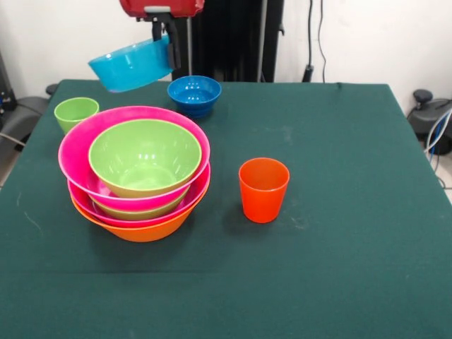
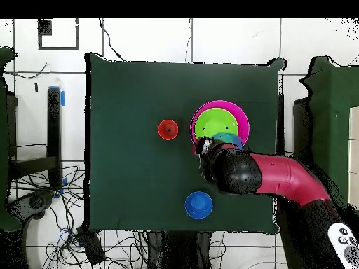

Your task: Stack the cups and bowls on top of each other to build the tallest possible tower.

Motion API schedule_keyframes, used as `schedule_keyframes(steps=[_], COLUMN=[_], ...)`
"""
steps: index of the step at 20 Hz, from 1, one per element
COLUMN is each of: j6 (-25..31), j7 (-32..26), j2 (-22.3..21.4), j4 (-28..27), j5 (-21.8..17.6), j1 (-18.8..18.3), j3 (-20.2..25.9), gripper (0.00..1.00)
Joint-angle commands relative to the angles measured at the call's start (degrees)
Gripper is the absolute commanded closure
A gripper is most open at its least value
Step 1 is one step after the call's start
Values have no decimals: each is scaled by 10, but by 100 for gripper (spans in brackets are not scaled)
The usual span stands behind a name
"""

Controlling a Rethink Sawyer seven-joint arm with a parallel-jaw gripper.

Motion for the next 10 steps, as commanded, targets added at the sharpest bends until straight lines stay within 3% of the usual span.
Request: schedule_keyframes(steps=[1,10], j6=[71,103], j7=[-81,-89], j2=[59,108], j4=[-76,-155], j5=[-8,-18], j1=[12,19], j3=[41,38], gripper=[100,100])
